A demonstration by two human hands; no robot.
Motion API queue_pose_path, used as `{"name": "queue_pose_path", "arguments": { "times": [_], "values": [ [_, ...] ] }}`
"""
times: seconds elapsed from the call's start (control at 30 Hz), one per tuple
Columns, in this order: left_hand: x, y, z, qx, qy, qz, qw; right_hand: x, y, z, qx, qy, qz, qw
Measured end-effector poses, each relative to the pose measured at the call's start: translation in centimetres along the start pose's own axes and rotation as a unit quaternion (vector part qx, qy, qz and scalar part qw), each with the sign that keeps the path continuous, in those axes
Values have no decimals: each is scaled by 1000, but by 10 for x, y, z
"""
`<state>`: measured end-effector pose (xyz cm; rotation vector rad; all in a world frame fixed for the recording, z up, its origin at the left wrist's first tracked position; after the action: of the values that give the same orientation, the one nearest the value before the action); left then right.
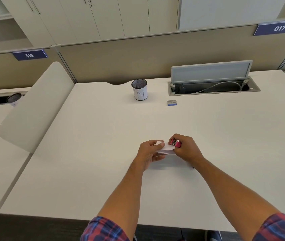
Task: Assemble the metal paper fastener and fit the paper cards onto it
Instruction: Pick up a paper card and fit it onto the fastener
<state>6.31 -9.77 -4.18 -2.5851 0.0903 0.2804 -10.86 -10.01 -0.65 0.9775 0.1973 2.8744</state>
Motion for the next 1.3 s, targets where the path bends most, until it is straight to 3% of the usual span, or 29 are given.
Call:
{"name": "queue_pose_path", "arguments": {
  "times": [0.17,0.33,0.57,0.77,1.13,1.3],
  "values": [
    [6,5,-3,-32,5,-29,999,0,4,-11,-81,76,-4,994],
    [13,13,-6,-47,-17,-60,997,6,6,-32,-194,258,-36,946],
    [12,21,-9,-48,-25,-72,996,2,11,-34,-190,221,-1,957],
    [6,22,-13,-46,-37,-56,997,-3,13,-34,-204,266,39,941],
    [2,22,-16,-14,8,-37,999,1,21,-35,-192,278,56,939],
    [7,25,-21,-47,4,-53,998,2,24,-34,-194,249,32,948]
  ]
}}
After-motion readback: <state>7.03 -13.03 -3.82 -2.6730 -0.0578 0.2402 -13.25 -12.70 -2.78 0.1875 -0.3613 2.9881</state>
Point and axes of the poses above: each hand's wrist, its own y-axis towards the middle knuckle, its own x-axis out of the back of the hand, z = x × y, the point moved 7 cm from there along y, towards the middle knuckle, and after that the axes turned 7 degrees about -z, right-handed, at the moved point
